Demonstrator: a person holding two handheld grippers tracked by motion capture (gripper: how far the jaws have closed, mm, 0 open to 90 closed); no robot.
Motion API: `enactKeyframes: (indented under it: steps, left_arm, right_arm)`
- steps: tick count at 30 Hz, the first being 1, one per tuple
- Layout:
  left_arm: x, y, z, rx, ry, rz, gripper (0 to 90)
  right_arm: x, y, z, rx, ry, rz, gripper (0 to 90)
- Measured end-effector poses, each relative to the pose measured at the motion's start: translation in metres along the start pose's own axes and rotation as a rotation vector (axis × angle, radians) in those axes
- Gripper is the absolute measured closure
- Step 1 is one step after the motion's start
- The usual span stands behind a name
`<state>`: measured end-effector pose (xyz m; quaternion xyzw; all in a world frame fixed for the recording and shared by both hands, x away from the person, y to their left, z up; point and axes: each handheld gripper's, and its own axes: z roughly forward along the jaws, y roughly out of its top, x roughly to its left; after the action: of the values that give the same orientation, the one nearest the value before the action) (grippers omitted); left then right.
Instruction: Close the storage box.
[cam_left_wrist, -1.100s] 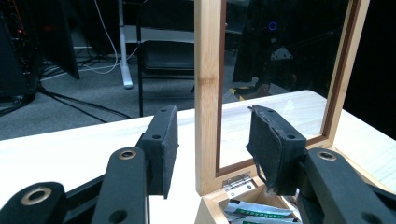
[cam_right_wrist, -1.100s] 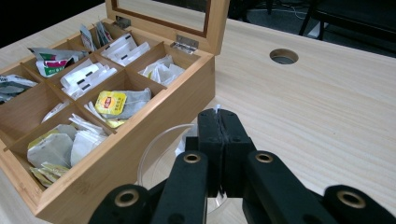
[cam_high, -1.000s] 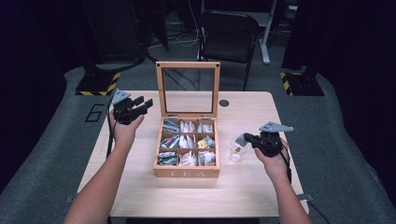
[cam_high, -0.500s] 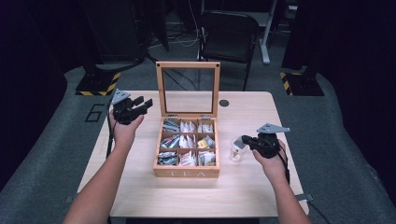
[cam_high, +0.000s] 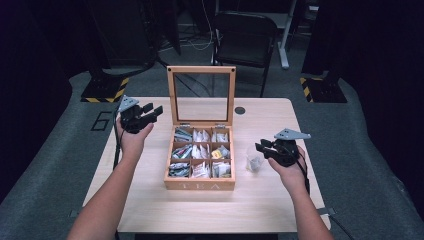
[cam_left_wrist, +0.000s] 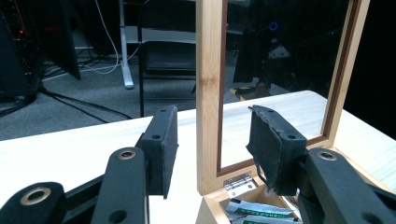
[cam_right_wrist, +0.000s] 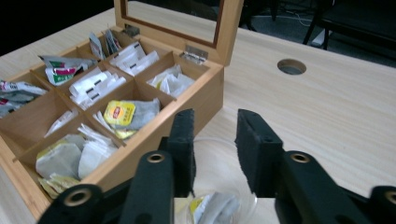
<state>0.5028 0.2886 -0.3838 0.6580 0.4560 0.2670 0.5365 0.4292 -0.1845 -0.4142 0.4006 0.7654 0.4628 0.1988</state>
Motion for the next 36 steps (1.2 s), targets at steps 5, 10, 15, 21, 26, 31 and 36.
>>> enactKeyframes:
  steps: [5, 10, 15, 21, 26, 31, 36]
  left_arm:
    - [0.001, 0.0, 0.0, -0.004, 0.003, -0.001, 52.1]
    - [0.004, 0.0, 0.001, -0.001, 0.005, -0.008, 52.2]
    - [0.003, -0.001, 0.003, 0.002, 0.001, -0.007, 52.2]
    - [0.003, 0.0, 0.003, -0.003, 0.009, -0.006, 52.2]
    - [0.002, -0.001, 0.004, 0.003, 0.003, -0.008, 52.2]
    - [0.001, 0.001, 0.003, 0.016, 0.0, -0.002, 52.4]
    - [-0.001, 0.007, 0.003, 0.005, 0.001, 0.007, 52.6]
  right_arm:
    - [0.003, 0.012, 0.002, -0.015, 0.006, -0.012, 59.6]
    - [0.005, 0.025, 0.004, -0.038, 0.031, 0.0, 54.0]
    - [0.006, 0.037, 0.009, -0.043, 0.022, -0.01, 48.0]
    - [0.007, 0.057, 0.013, -0.054, 0.039, -0.026, 45.8]
    - [0.007, 0.07, 0.02, -0.049, 0.056, -0.032, 49.3]
    - [0.008, 0.079, 0.028, -0.035, 0.053, -0.047, 48.2]
    - [0.006, 0.086, 0.037, -0.028, 0.059, -0.056, 47.5]
